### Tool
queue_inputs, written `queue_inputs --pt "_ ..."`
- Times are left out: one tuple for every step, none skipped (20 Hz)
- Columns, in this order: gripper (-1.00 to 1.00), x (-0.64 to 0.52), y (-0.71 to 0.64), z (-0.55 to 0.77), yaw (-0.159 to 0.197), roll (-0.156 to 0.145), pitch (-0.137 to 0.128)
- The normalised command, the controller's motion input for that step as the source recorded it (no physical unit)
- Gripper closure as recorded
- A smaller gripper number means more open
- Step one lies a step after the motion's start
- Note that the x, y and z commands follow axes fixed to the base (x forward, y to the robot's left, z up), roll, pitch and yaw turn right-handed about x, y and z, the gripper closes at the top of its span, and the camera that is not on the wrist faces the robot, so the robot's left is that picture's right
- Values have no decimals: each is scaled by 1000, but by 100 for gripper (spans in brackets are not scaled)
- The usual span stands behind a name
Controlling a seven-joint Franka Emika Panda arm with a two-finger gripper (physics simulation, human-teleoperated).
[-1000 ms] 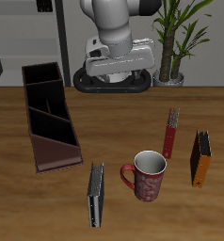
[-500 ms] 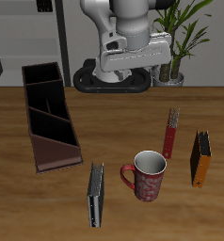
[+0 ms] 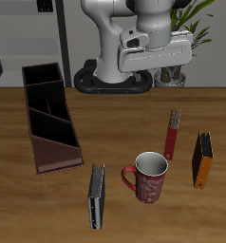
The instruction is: Place the orange book into the right desk caddy's left compartment and place the red mug into the right desk caddy's right compartment
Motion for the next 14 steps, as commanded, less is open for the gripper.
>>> queue_inputs --pt "-100 335 449 151 -34 -130 -13" --pt "-100 214 490 130 18 23 -6" --pt "-100 211 327 207 26 -35 -88" --pt "-100 242 311 98 -62 -73 17" --pt "-100 129 570 182 42 -41 -76" --pt "-100 88 -233 -36 0 0 0" --pt "-100 267 402 83 93 -31 -36" --pt "-100 0 0 0 0 0 0" --pt "-100 318 523 149 -47 -64 10" --pt "-100 9 561 233 78 -123 -163" --pt "-100 240 302 46 -114 -37 15" --pt "-100 99 451 74 -1 63 -11" --pt "-100 34 387 85 45 -55 -97" --pt "-100 152 376 34 -17 12 -7"
